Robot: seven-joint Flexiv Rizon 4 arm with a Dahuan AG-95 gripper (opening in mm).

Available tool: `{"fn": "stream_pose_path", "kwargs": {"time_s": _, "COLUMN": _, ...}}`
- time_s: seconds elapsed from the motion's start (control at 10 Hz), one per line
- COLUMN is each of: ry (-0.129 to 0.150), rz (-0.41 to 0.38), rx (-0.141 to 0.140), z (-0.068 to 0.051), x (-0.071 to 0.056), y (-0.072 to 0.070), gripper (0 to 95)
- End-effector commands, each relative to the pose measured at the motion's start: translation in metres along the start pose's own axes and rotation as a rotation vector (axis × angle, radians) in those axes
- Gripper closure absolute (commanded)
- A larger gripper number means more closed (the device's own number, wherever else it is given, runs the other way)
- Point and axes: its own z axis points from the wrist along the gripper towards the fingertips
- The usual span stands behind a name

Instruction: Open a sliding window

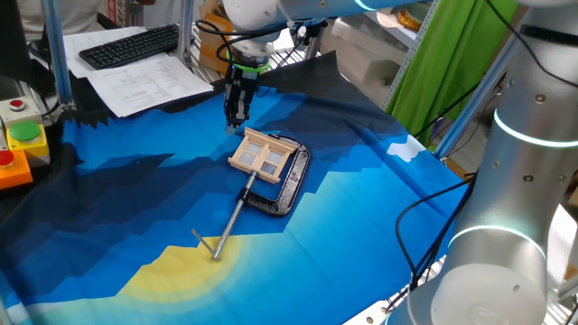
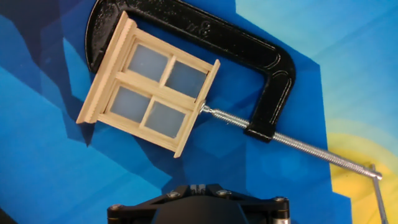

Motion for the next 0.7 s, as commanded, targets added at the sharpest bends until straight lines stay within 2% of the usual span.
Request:
{"fn": "stream_pose_path", "kwargs": {"time_s": 0.1, "ry": 0.048, "rz": -0.891, "rx": 0.031, "z": -0.007, "x": 0.001, "y": 0.013, "gripper": 95.0}}
{"fn": "stream_pose_path", "kwargs": {"time_s": 0.2, "ry": 0.09, "rz": -1.062, "rx": 0.024, "z": -0.009, "x": 0.001, "y": 0.021, "gripper": 95.0}}
{"fn": "stream_pose_path", "kwargs": {"time_s": 0.3, "ry": 0.087, "rz": -1.141, "rx": 0.021, "z": -0.01, "x": 0.001, "y": 0.026, "gripper": 95.0}}
{"fn": "stream_pose_path", "kwargs": {"time_s": 0.4, "ry": 0.085, "rz": -1.267, "rx": 0.016, "z": -0.011, "x": 0.001, "y": 0.033, "gripper": 95.0}}
{"fn": "stream_pose_path", "kwargs": {"time_s": 0.5, "ry": 0.091, "rz": -1.432, "rx": 0.009, "z": -0.012, "x": 0.002, "y": 0.038, "gripper": 95.0}}
{"fn": "stream_pose_path", "kwargs": {"time_s": 0.7, "ry": 0.06, "rz": -1.685, "rx": 0.007, "z": -0.016, "x": 0.009, "y": 0.039, "gripper": 95.0}}
